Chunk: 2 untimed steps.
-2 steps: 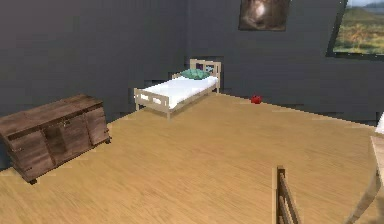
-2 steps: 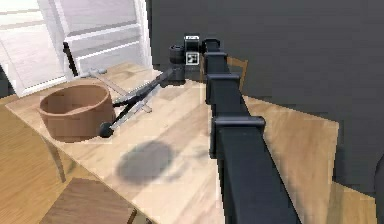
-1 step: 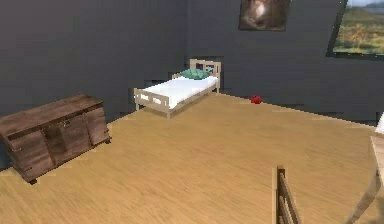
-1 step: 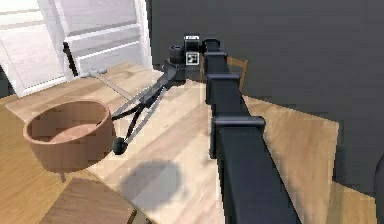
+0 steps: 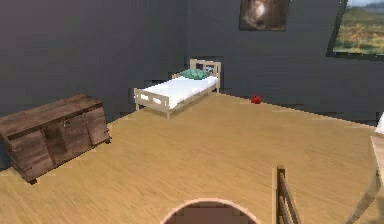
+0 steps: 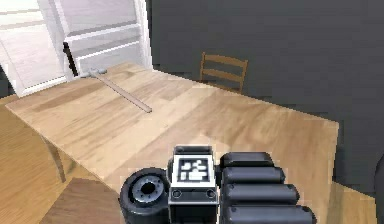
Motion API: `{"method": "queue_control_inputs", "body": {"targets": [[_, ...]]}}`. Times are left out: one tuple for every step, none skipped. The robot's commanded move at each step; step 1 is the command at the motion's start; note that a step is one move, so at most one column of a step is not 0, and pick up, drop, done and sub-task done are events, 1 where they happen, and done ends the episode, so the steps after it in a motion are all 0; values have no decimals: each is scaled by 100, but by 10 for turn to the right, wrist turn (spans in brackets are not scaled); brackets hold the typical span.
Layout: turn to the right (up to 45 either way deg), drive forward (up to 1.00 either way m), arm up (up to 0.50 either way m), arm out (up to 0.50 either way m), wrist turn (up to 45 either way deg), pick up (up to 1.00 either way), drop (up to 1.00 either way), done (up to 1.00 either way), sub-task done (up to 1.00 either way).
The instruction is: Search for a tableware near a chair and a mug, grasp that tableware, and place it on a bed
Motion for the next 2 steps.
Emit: {"method": "queue_control_inputs", "body": {"targets": [[-450,0,0,0,0,0,0,0,0],[-90,0,0,0,0,0,0,0,0]]}}
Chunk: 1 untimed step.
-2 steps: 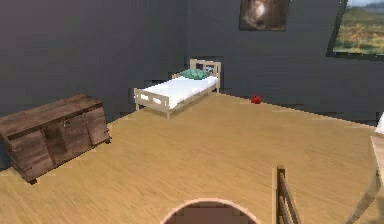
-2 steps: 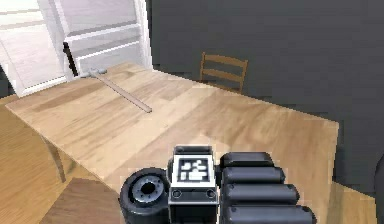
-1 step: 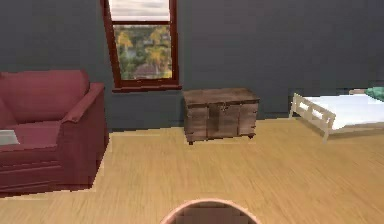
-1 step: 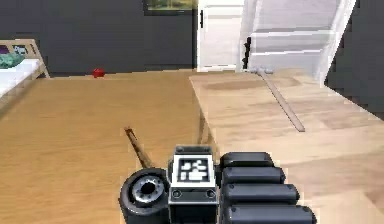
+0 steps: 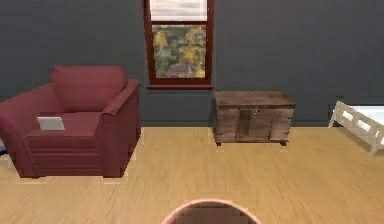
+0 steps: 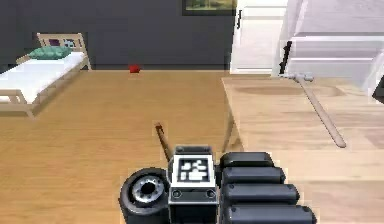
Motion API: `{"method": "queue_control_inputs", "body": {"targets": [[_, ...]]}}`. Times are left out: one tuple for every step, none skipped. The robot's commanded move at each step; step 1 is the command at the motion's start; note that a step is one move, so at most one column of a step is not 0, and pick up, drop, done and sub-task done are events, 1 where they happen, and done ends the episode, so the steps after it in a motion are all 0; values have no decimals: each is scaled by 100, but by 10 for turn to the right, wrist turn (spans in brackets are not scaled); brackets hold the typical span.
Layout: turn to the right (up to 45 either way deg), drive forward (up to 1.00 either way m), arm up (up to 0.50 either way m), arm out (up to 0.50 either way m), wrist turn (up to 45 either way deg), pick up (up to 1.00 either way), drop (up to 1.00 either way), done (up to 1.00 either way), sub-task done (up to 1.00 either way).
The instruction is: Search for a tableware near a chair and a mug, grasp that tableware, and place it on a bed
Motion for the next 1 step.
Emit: {"method": "queue_control_inputs", "body": {"targets": [[0,25,0,0,0,0,0,0,0]]}}
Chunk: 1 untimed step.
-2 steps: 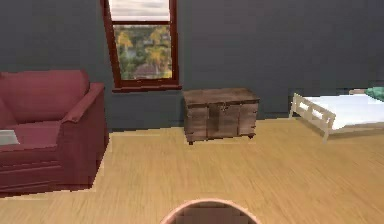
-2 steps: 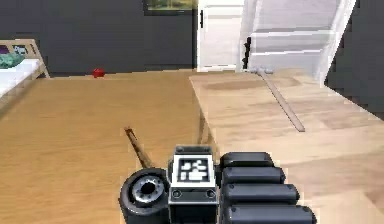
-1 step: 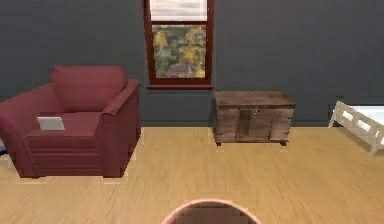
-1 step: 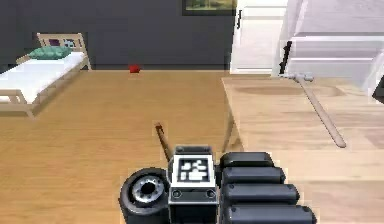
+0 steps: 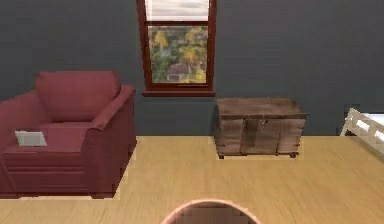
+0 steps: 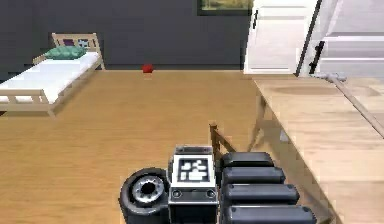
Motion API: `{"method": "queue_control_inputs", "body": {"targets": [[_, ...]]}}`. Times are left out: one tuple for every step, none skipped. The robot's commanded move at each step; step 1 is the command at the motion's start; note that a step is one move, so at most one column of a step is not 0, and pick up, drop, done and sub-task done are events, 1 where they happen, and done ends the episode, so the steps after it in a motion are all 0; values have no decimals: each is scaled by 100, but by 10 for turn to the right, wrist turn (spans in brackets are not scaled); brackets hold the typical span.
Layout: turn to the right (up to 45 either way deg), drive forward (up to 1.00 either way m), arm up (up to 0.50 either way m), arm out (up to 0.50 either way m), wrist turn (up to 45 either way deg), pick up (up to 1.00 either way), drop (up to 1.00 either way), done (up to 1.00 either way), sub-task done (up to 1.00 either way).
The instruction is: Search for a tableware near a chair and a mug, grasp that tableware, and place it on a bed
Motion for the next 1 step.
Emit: {"method": "queue_control_inputs", "body": {"targets": [[420,0,0,0,0,0,0,0,0]]}}
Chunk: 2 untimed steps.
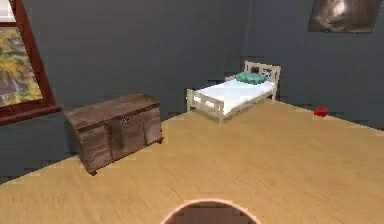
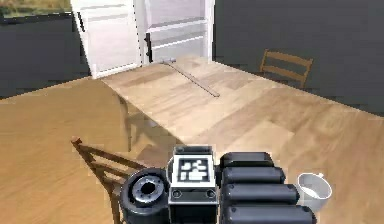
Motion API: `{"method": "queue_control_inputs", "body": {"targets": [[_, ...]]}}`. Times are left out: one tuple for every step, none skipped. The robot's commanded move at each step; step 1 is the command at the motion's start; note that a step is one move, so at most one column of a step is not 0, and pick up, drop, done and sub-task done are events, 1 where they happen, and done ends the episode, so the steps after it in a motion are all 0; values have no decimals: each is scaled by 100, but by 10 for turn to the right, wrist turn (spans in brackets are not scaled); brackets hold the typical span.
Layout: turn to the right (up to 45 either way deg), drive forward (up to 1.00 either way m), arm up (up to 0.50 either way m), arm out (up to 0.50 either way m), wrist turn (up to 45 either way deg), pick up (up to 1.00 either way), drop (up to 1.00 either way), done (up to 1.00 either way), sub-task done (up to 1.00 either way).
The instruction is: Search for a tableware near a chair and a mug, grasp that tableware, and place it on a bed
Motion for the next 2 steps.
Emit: {"method": "queue_control_inputs", "body": {"targets": [[0,70,0,0,0,0,0,0,0],[330,0,0,0,0,0,0,0,0]]}}
